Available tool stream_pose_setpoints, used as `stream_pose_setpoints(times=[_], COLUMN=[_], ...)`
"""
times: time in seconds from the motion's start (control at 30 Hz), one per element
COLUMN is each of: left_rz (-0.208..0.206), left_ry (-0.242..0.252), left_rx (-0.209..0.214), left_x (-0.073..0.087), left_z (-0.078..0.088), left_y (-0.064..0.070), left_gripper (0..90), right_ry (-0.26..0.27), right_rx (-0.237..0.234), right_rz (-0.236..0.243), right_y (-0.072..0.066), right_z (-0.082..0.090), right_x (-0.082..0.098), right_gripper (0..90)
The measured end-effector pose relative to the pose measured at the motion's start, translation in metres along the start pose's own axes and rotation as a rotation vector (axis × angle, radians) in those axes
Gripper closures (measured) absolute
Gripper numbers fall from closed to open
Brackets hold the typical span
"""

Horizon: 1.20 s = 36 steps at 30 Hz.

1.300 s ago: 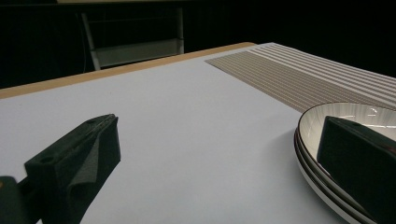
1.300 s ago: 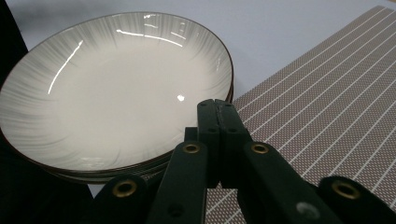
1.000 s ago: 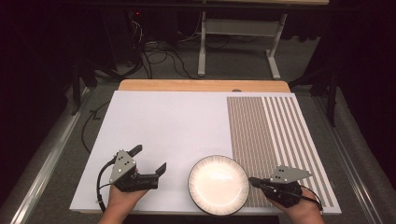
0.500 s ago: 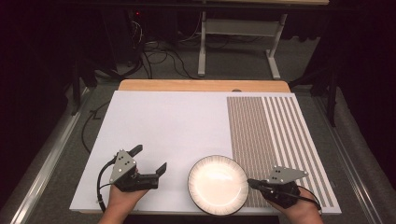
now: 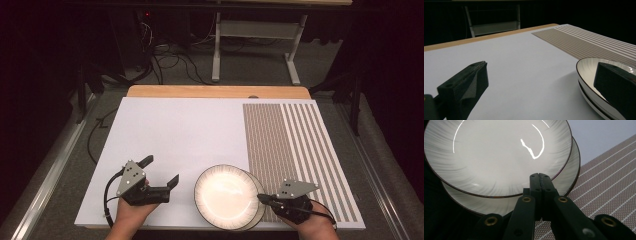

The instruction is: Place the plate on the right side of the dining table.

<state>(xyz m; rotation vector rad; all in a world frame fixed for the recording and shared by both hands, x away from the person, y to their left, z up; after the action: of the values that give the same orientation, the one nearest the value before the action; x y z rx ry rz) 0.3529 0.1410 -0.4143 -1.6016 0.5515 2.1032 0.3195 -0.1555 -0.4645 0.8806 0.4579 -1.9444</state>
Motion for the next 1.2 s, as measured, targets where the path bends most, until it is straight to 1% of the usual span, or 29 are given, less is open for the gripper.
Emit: stream_pose_setpoints(times=[0.1, 0.13, 0.17, 0.27, 0.33, 0.37, 0.43, 0.47, 0.57, 0.73, 0.8, 0.83, 0.87, 0.9, 0.93, 1.0, 1.03, 1.07, 1.1, 1.13, 1.17, 1.2], left_rz=[0.012, 0.012, 0.013, 0.011, 0.011, 0.009, 0.011, 0.011, 0.016, 0.026, 0.024, 0.022, 0.022, 0.018, 0.018, 0.027, 0.027, 0.033, 0.034, 0.034, 0.037, 0.045], left_ry=[-0.003, -0.003, -0.005, -0.007, -0.009, -0.011, -0.013, -0.014, -0.017, -0.032, -0.041, -0.045, -0.045, -0.057, -0.057, -0.091, -0.091, -0.105, -0.141, -0.141, -0.186, -0.205], left_rx=[0.020, 0.020, 0.033, 0.047, 0.051, 0.060, 0.063, 0.069, 0.078, 0.093, 0.106, 0.129, 0.129, 0.143, 0.143, 0.165, 0.165, 0.172, 0.192, 0.192, 0.218, 0.227], left_x=[0.000, 0.000, -0.001, -0.001, -0.001, -0.001, -0.001, -0.002, -0.002, 0.000, 0.001, 0.001, 0.001, 0.001, 0.001, 0.005, 0.005, 0.006, 0.010, 0.010, 0.017, 0.020], left_z=[-0.001, -0.001, -0.001, -0.002, -0.002, -0.003, -0.003, -0.003, -0.004, -0.006, -0.007, -0.007, -0.007, -0.008, -0.008, -0.011, -0.011, -0.012, -0.015, -0.015, -0.018, -0.019], left_y=[0.004, 0.004, 0.007, 0.011, 0.013, 0.015, 0.017, 0.019, 0.021, 0.024, 0.027, 0.033, 0.033, 0.037, 0.037, 0.043, 0.043, 0.046, 0.050, 0.050, 0.055, 0.056], left_gripper=[0.1, 0.1, 0.1, 0.1, 0.1, 0.1, 0.1, 0.1, 0.1, 0.1, 0.1, 0.1, 0.2, 0.2, 0.2, 0.2, 0.2, 0.2, 0.2, 0.2, 0.2, 0.2], right_ry=[0.002, 0.002, -0.002, 0.001, -0.001, -0.002, -0.010, -0.018, -0.013, -0.015, -0.021, -0.024, -0.024, -0.022, -0.022, -0.026, -0.028, -0.024, -0.022, -0.022, -0.023, -0.025], right_rx=[-0.009, -0.009, -0.009, -0.015, -0.020, -0.027, -0.033, -0.035, -0.038, -0.039, -0.041, -0.046, -0.046, -0.049, -0.049, -0.048, -0.050, -0.051, -0.050, -0.050, -0.049, -0.050], right_rz=[0.004, 0.004, 0.002, -0.003, -0.004, 0.004, 0.009, 0.026, 0.027, 0.025, 0.029, 0.033, 0.033, 0.036, 0.036, 0.041, 0.042, 0.041, 0.041, 0.041, 0.037, 0.039], right_y=[-0.003, -0.003, -0.004, -0.004, -0.005, -0.006, -0.008, -0.012, -0.013, -0.014, -0.015, -0.016, -0.016, -0.017, -0.017, -0.018, -0.019, -0.019, -0.019, -0.019, -0.019, -0.019], right_z=[-0.003, -0.003, -0.004, -0.004, -0.005, -0.006, -0.008, -0.012, -0.014, -0.015, -0.016, -0.017, -0.017, -0.019, -0.019, -0.021, -0.021, -0.022, -0.022, -0.022, -0.022, -0.022], right_x=[-0.002, -0.002, -0.002, -0.002, -0.002, -0.002, -0.002, -0.003, -0.006, -0.007, -0.007, -0.007, -0.007, -0.009, -0.009, -0.009, -0.010, -0.010, -0.010, -0.010, -0.010, -0.010], right_gripper=[90.0, 90.0, 90.0, 90.0, 90.0, 90.0, 90.0, 90.0, 90.0, 90.0, 90.0, 90.0, 90.0, 90.0, 90.0, 90.0, 90.0, 90.0, 90.0, 90.0, 90.0, 90.0])
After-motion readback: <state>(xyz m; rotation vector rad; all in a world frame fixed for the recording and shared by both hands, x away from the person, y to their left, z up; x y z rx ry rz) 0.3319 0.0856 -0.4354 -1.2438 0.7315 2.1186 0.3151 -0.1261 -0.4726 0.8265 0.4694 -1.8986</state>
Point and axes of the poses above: each handheld gripper's, and its own axes: z roughly backward along the jaws, x roughly out of its underside, y roughly to its right, the point moved 10 cm from there along -z, roughly forward along the jaws
